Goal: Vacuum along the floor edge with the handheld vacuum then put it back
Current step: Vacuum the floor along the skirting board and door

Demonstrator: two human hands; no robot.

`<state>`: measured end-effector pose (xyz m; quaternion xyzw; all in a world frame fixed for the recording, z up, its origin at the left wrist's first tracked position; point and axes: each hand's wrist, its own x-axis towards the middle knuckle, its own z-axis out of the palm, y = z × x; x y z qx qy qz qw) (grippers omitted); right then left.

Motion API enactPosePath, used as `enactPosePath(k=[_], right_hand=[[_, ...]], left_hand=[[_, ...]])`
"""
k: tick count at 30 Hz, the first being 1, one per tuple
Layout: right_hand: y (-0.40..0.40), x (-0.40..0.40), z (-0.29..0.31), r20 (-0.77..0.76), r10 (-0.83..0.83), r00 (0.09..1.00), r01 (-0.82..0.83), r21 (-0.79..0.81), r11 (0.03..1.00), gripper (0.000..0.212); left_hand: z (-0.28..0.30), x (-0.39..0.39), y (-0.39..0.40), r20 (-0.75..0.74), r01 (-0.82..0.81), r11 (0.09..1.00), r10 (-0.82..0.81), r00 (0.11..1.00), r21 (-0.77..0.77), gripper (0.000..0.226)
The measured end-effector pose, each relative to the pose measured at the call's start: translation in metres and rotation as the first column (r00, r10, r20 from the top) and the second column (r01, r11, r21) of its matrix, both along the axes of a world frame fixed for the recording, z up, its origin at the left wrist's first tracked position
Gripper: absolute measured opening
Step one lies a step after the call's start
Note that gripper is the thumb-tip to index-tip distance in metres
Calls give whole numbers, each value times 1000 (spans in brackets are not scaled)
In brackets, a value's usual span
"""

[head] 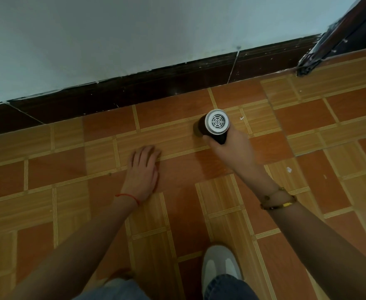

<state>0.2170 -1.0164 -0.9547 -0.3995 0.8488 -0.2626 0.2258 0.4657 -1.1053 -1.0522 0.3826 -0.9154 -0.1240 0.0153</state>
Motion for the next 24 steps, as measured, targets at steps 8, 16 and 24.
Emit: enactPosePath(k=[8,16,24], right_hand=[[-27,2,-4,-46,-1,999,-1,-58,998,58],[-50,-4,1,54,71,996,-69,-37,997,54],[-80,-18,-1,76,54,996,-50,-50,998,62]], left_hand=[[9,0,-3,76,39,999,-39,996,1,48],[30,-25,-5,97,-81,997,79,992,16,41],[24,-44,-30,23,-116,992,117,993,-45,49]])
